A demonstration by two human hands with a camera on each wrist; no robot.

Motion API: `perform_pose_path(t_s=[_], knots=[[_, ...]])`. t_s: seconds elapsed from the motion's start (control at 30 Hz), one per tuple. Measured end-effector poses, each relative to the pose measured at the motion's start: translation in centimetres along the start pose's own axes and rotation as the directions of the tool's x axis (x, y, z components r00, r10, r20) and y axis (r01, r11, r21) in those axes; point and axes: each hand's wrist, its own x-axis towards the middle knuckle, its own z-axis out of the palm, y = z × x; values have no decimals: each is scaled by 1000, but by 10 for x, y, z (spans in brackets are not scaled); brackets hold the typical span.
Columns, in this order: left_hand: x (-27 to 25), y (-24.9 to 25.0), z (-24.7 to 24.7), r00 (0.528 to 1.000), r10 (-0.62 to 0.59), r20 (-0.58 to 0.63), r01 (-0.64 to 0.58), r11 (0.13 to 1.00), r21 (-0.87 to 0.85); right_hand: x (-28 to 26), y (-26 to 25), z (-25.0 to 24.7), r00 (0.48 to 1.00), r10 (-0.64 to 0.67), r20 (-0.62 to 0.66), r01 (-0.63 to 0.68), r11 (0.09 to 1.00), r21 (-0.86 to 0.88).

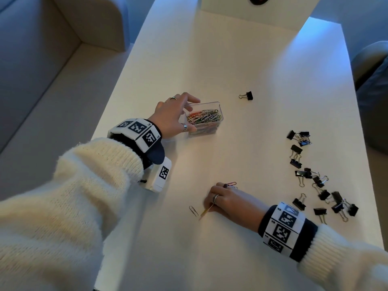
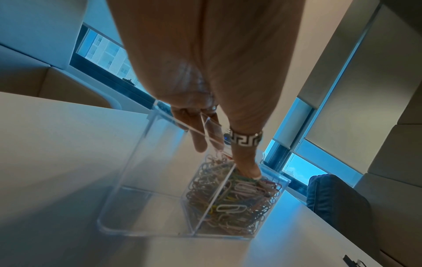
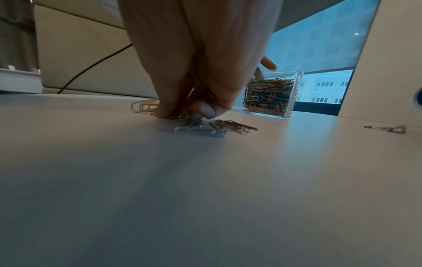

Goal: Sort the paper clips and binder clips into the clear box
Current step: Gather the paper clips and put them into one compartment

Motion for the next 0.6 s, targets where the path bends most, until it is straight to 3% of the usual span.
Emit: perform_pose_path(t_s=[0.3, 0.4, 0.5, 0.6], knots=[[0, 0, 1, 1000, 9, -7, -9, 1000, 5, -1, 4, 1, 999, -48, -1, 47, 979, -199], [0, 0, 1, 1000, 10, -8, -10, 1000, 8, 2, 8, -6, 999, -42, -10, 40, 993, -114], [1, -1, 1, 1000, 8, -9, -8, 1000, 9, 17, 13, -36, 996, 79, -46, -75, 994, 79], [1, -1, 1, 1000, 7, -10, -7, 1000, 7, 43, 28, -82, 954, 151, -258, -124, 985, 117]])
